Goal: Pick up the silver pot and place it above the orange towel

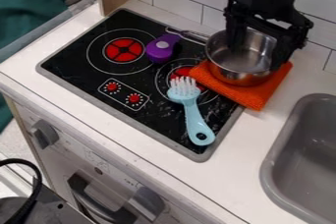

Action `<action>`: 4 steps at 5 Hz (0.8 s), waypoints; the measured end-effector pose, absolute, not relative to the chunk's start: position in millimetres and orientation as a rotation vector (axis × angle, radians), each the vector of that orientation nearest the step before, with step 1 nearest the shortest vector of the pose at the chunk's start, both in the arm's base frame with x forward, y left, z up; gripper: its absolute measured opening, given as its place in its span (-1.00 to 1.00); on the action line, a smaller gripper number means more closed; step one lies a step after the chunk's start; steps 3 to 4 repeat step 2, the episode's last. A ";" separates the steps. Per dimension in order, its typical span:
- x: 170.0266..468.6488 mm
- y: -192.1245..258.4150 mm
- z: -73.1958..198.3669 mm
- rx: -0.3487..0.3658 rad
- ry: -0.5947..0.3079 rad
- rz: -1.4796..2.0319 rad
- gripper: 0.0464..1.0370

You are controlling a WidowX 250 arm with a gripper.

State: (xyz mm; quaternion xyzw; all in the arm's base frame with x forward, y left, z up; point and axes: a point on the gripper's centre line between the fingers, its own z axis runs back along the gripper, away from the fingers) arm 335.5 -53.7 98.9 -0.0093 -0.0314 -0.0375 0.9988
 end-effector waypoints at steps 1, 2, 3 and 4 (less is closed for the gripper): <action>335.0 -49.8 103.9 -0.012 -0.053 -0.011 0.94; 335.2 -48.7 103.9 -0.007 -0.053 -0.023 0.94; 335.2 -48.7 103.9 -0.007 -0.053 -0.023 0.94; 335.2 -48.7 103.9 -0.007 -0.053 -0.023 0.94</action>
